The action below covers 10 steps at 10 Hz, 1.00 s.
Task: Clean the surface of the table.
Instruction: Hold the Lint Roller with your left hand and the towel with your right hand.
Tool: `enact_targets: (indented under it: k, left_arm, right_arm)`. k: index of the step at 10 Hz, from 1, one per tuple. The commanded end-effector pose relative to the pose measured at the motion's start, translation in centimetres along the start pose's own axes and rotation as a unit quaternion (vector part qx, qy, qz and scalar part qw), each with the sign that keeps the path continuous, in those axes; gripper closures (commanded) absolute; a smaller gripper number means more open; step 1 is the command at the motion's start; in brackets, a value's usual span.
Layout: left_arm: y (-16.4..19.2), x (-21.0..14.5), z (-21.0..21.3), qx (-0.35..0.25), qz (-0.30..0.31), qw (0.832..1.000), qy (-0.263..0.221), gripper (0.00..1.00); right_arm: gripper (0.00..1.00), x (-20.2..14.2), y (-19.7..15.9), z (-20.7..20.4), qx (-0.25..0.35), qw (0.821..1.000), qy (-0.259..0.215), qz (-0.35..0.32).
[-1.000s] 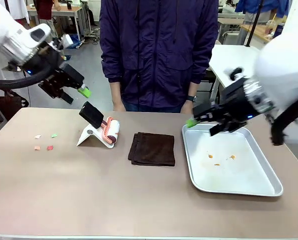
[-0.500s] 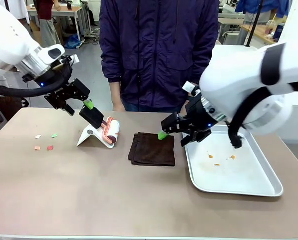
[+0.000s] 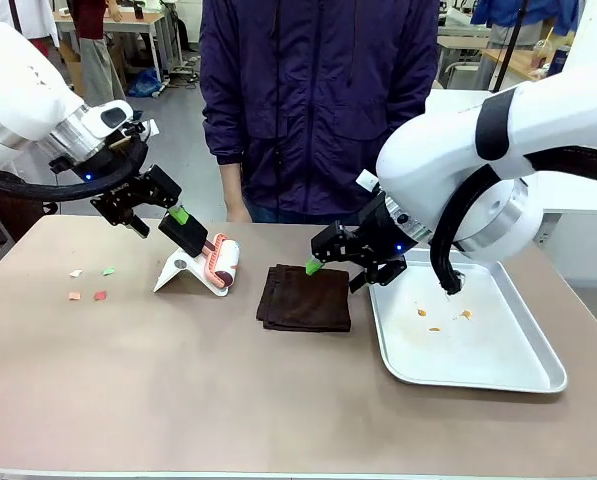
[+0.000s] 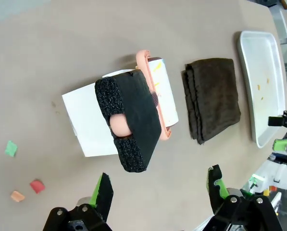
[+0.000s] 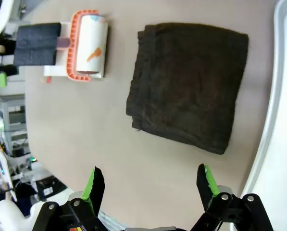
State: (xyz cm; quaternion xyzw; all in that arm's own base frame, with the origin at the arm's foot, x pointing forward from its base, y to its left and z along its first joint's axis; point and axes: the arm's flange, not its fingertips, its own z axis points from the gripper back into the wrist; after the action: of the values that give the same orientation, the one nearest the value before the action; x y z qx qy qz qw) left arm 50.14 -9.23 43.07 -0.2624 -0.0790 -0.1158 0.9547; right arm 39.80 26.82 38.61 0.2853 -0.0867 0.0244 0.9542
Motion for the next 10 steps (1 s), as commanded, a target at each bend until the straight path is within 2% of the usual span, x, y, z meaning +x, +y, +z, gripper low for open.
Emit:
enact_targets:
  k: [1,4,6,7,10]
  left_arm:
    - [-0.2,-0.1,-0.1,-0.002,-0.005,1.000,0.007,0.00]
    - [-0.1,-0.1,-0.2,0.000,-0.002,1.000,0.002,0.00]
    - [0.6,1.1,-0.8,0.003,0.027,1.000,-0.010,0.00]
    - [1.2,1.9,-1.4,0.015,0.052,0.998,-0.020,0.00]
    - [1.4,3.7,-2.6,-0.005,0.061,0.997,-0.040,0.00]
  right_arm:
    - [0.00,-0.5,0.1,0.3,-0.003,1.000,-0.002,0.013]
    - [0.00,-0.2,0.3,0.0,0.001,1.000,0.001,0.005]
    - [0.00,2.2,0.5,-1.8,-0.054,0.998,0.032,-0.010]
    - [0.00,3.6,0.3,-2.7,-0.056,0.997,0.044,-0.025]
    - [0.00,5.9,-0.3,-4.4,-0.078,0.994,0.046,-0.057]
